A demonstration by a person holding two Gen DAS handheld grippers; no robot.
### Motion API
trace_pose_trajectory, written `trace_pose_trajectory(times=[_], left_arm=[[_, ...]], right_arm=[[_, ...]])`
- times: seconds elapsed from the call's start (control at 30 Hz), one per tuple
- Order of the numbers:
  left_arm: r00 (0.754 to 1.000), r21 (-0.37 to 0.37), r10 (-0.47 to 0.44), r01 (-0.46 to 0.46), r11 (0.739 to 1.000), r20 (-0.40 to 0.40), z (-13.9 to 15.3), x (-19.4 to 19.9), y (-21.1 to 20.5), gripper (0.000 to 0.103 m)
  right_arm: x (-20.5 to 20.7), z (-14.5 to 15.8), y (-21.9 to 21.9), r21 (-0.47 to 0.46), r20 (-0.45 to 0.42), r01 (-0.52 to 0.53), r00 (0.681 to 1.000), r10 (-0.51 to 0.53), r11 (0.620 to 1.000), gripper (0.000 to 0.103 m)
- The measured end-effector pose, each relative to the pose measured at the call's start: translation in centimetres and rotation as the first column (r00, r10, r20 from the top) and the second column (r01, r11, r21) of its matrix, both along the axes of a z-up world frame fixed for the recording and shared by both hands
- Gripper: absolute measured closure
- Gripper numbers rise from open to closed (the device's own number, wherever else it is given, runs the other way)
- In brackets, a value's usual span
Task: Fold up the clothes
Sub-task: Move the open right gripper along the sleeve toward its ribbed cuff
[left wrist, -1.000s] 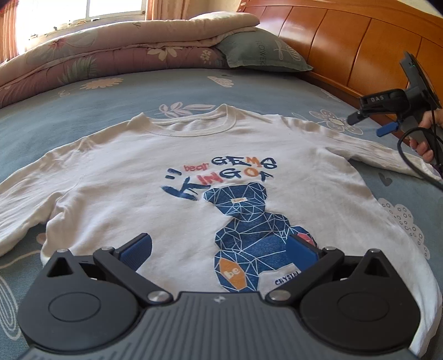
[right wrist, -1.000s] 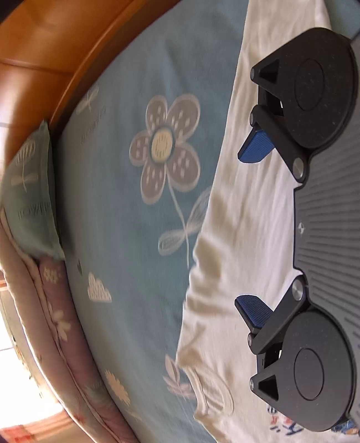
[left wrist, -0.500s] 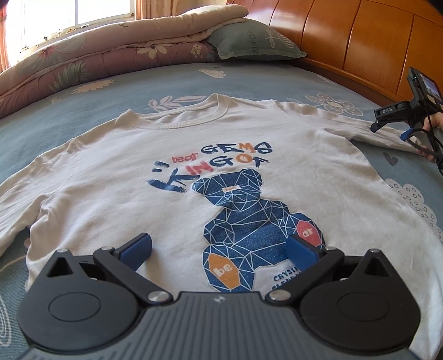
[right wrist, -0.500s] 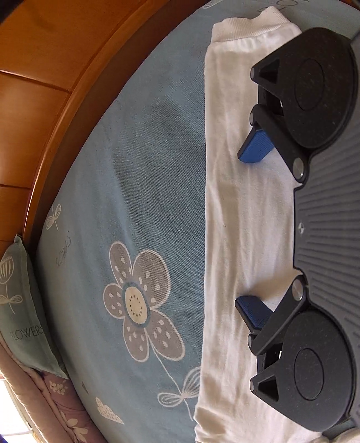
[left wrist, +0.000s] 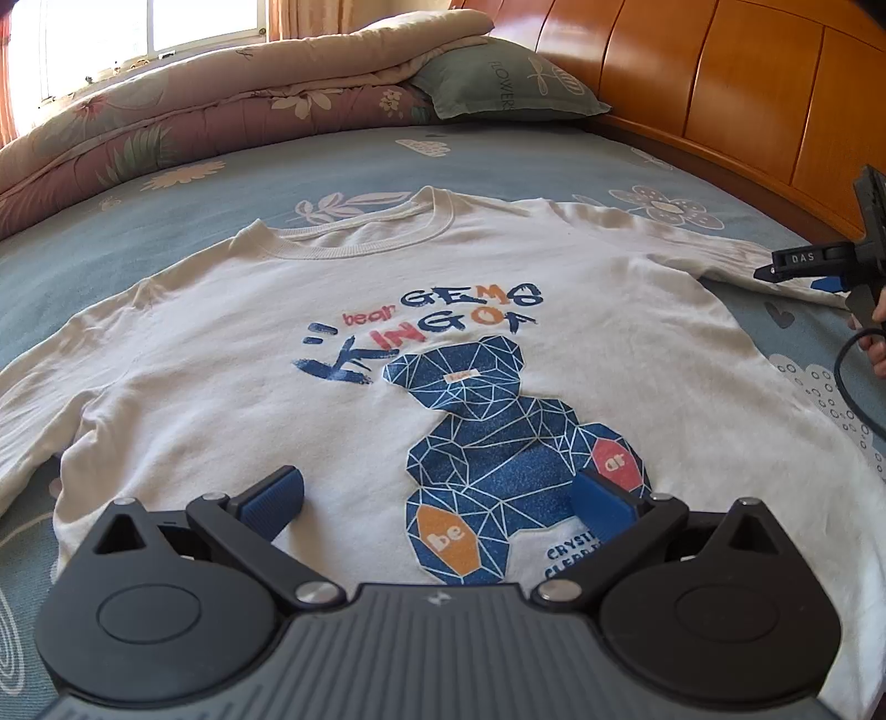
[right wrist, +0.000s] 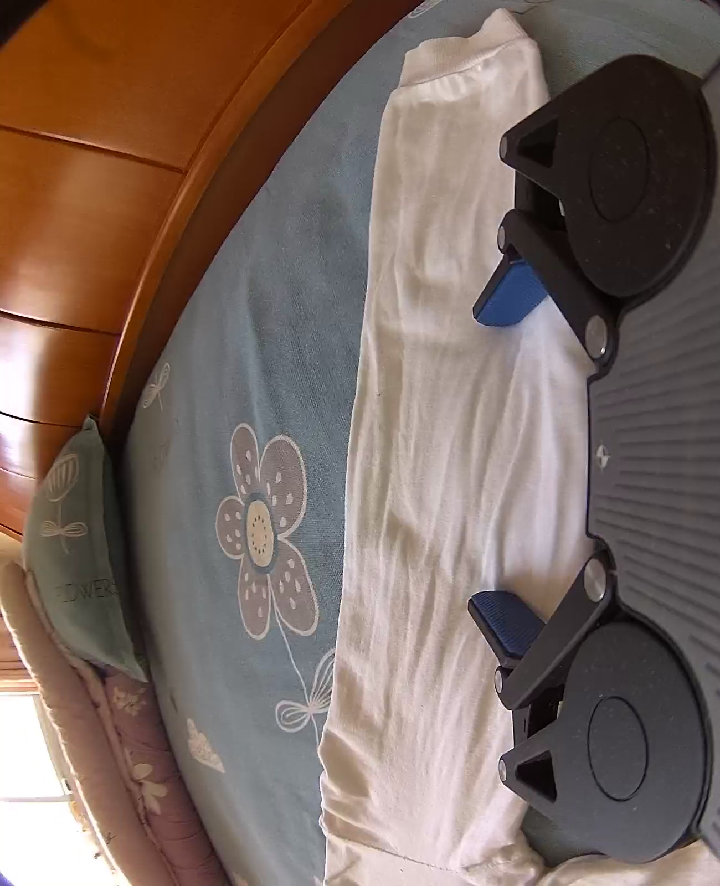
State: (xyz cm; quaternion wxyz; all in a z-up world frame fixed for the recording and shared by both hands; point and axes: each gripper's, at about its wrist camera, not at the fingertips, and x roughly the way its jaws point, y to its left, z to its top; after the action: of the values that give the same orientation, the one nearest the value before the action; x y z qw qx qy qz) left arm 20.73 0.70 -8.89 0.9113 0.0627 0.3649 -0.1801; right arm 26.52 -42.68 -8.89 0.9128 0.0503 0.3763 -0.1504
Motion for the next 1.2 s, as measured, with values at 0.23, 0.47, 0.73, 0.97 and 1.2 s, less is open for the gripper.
trace_pose_trajectory(times=[0.23, 0.47, 0.73, 0.97, 1.2], left_arm=[[1.0, -0.002, 0.0, 0.0, 1.0, -0.001, 0.0, 0.0, 0.0, 0.001], [1.0, -0.013, -0.002, 0.002, 1.0, -0.008, 0.0, 0.1, 0.3, 0.001], [1.0, -0.016, -0.001, 0.001, 1.0, -0.009, 0.0, 0.1, 0.3, 0.001], [1.0, -0.011, 0.0, 0.0, 1.0, -0.005, 0.0, 0.0, 0.3, 0.001], [1.0, -0.005, -0.005, 0.005, 1.0, 0.008, -0.1, 0.1, 0.1, 0.001]], right_arm=[[0.6, 1.5, 2.1, 0.014, 0.006, -0.063, 0.998, 0.063, 0.998, 0.0], [-1.0, -0.6, 2.5, 0.021, 0.064, -0.088, 0.994, 0.087, 0.996, 0.0], [-3.2, 0.6, 0.6, 0.116, 0.065, -0.127, 0.991, 0.12, 0.985, 0.0], [-6.2, 3.8, -4.8, 0.243, 0.246, -0.001, 0.967, -0.061, 0.97, 0.0], [-4.2, 2.3, -10.6, 0.337, 0.217, 0.081, 0.963, -0.161, 0.938, 0.0]])
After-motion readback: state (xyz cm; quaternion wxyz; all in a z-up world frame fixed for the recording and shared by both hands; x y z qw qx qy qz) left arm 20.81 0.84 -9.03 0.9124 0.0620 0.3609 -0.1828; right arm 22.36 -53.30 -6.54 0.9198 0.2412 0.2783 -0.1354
